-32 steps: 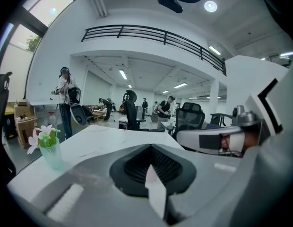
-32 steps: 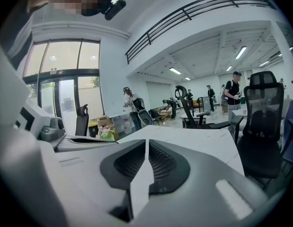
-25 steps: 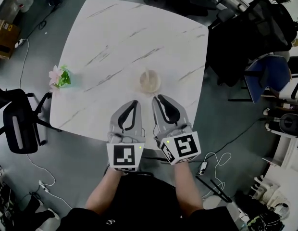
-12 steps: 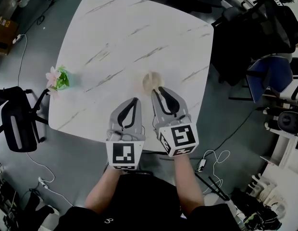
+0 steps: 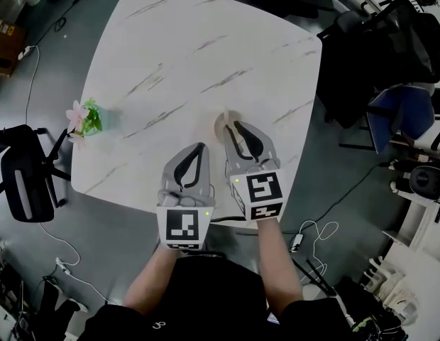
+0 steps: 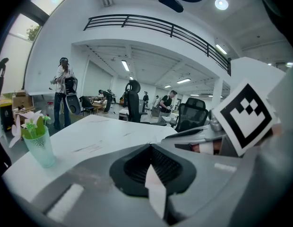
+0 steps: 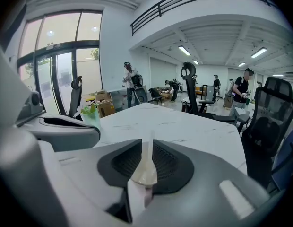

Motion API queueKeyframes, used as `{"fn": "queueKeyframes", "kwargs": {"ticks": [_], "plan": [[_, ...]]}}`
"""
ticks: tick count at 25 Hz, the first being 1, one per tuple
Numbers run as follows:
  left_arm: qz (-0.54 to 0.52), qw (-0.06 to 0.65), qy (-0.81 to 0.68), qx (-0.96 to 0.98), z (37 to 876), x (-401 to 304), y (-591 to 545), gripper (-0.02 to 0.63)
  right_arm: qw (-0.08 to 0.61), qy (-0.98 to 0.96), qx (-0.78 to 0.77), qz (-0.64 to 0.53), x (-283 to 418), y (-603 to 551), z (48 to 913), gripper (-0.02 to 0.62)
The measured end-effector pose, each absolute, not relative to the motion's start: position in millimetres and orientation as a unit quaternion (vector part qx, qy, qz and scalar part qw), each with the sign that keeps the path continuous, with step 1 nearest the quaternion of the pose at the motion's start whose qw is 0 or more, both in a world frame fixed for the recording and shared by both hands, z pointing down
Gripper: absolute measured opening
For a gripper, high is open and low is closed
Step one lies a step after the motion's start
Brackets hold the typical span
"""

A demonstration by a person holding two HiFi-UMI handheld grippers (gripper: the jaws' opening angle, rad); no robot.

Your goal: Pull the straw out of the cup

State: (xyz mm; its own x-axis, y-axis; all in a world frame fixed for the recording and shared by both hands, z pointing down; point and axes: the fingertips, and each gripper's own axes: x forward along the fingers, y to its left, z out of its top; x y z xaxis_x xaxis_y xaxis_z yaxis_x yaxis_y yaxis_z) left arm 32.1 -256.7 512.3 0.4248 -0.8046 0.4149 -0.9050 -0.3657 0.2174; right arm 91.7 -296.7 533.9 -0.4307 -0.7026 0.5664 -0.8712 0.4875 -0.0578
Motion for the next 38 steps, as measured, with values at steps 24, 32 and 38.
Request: {"fn": "queueKeyframes", "kwargs": {"ticks": [24,32,38], "plan": [[0.122,0.221,-0.534,0.807,522,23,-268,0.000,0.299,-0.815,0.477,0.138,79,-330,545,0.072],[0.125,0.208,-0.535,0.809,521,17,-268,0.001,0.303,-0.811,0.484,0.129,79,-331,547,0.060],[0.119,0.217,-0.542,0.803,514,16,-266,0.000,0.282,-0.815,0.490,0.126,79,-329,536,0.049]]}}
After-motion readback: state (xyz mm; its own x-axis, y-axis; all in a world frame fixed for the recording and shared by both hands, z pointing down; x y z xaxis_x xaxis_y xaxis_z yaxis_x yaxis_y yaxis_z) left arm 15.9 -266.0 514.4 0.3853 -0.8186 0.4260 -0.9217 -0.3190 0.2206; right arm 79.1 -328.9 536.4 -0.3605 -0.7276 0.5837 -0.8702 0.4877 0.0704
